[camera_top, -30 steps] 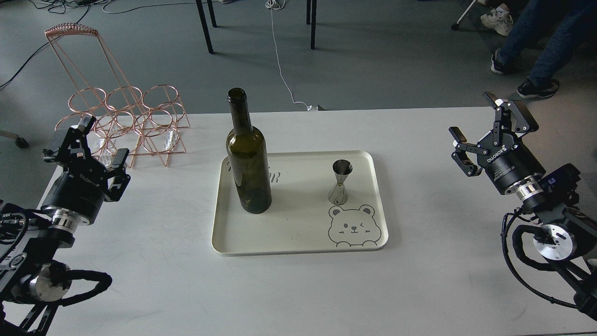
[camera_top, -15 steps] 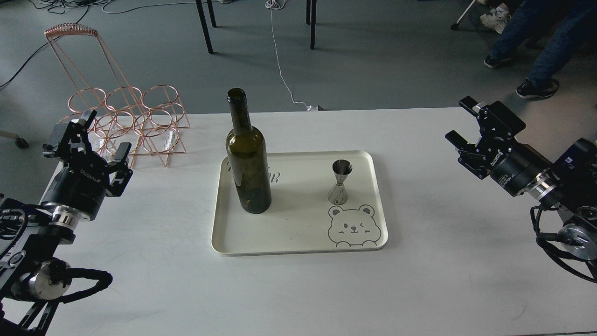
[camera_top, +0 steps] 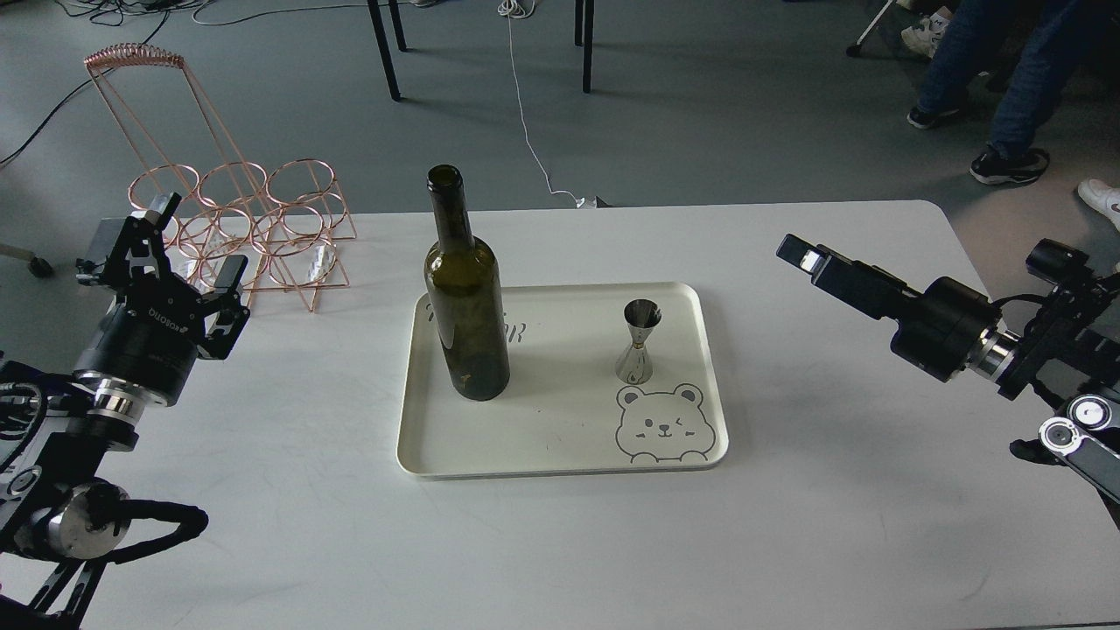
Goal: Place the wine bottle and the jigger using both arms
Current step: 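Reach the right gripper to the metal jigger and grasp it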
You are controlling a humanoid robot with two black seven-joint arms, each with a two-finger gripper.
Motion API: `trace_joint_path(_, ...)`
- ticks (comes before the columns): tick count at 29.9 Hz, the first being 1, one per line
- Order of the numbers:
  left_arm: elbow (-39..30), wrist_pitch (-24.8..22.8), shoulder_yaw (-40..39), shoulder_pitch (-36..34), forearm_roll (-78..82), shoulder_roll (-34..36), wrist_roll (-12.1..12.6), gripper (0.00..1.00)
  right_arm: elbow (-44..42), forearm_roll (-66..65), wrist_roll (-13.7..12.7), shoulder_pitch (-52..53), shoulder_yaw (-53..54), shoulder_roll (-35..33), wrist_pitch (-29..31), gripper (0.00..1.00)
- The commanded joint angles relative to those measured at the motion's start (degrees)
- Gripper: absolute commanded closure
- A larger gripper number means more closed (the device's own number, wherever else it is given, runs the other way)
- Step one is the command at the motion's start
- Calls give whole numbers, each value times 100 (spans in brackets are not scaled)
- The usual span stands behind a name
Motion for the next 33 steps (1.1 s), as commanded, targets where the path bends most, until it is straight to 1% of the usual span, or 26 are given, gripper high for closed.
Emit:
trace_joint_path(1, -33, 0, -8, 1, 5, 1, -2, 1, -59, -1280, 0, 25, -369, 55, -518, 1)
trace_joint_path(4, -42, 0, -8, -8, -4, 10, -2, 1, -208, -2063, 0, 25, -686, 230, -897, 1)
trace_joint_path(8, -51, 0, -35, -8, -4, 10, -2, 1, -542, -3118, 0, 43, -801, 739, -1248, 1)
trace_joint_path(11, -51, 0, -35, -8, 5, 10, -2, 1, -867, -3175, 0, 60, -801, 1100, -1573, 1)
trace_joint_path(14, -60, 0, -35, -17, -4, 10, -2, 1, -1148, -3175, 0, 174, -810, 1390, -1671, 1)
trace_joint_path(19, -51, 0, -44, -35, 5, 1, -2, 1, -1912, -3175, 0, 420, -906, 1891, -1715, 1)
trace_joint_path(23, -60, 0, -114, -35, -4, 1, -2, 1, -2431, -3175, 0, 684, -1293, 2269, -2022, 1)
trace_joint_path(30, -60, 0, -175, -43, -4, 1, -2, 1, -3064, -3175, 0, 1018, -1469, 2779, -2049, 3)
trace_joint_path(33, -60, 0, -184, -52, -4, 1, -2, 1, -3346, -3175, 0, 1150, -1592, 2955, -2058, 5)
